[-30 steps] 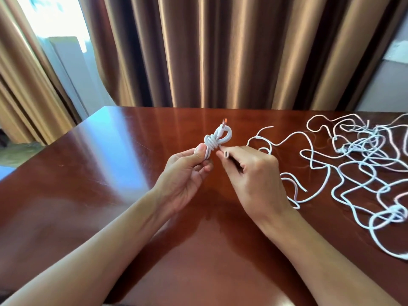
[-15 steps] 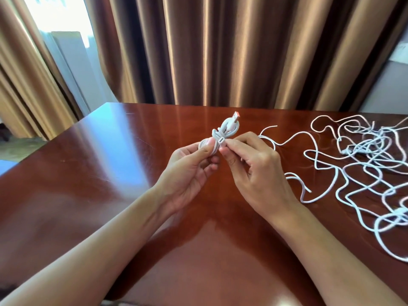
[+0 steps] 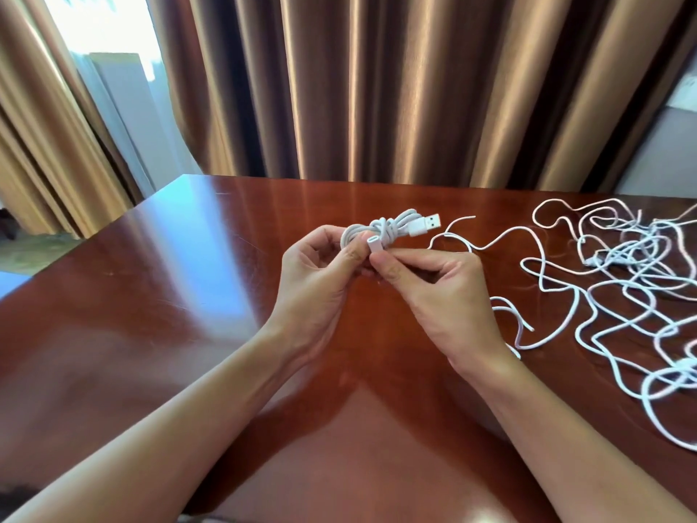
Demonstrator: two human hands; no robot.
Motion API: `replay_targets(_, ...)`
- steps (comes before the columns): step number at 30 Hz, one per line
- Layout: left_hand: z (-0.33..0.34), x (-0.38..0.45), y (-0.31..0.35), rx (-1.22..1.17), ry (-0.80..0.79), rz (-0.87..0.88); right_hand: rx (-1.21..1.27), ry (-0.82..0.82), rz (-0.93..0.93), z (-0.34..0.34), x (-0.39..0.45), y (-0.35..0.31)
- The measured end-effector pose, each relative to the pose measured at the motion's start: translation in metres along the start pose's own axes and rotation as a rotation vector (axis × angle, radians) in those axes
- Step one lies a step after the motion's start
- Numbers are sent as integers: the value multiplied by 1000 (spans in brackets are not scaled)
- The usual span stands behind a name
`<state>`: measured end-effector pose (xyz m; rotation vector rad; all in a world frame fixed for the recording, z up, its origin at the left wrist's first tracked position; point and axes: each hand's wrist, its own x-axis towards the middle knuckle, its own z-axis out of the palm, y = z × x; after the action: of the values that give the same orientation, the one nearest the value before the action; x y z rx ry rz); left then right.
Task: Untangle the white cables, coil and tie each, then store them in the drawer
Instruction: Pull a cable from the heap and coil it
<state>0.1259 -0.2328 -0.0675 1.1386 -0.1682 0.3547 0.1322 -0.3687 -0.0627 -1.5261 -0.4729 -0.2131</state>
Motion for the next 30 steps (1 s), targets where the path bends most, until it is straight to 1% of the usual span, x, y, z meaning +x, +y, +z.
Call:
replay_targets(2,-2,1,-1,22,-29,17,219,-1,131,-1,0,-3)
replay_targets(4,-3,1,-1,29,-59,17,329,9,219,-1,0,-5)
replay_targets(10,-3,0,0,33,-131,22,395,55,276,0,1,-12)
replay_targets(14,-6,0,-1,128,-157,65,426,58,305,0,0,-12)
replay_targets(20,-9,3,-6,262,-167,128,480,119,351,1,-2,-12)
replay_targets(27,-10,8,-9,55,-181,-75,484,157,419,4,-3,-12)
replay_targets(30,-9,8,-12,43,-179,-98,490,176,426,5,-3,-9)
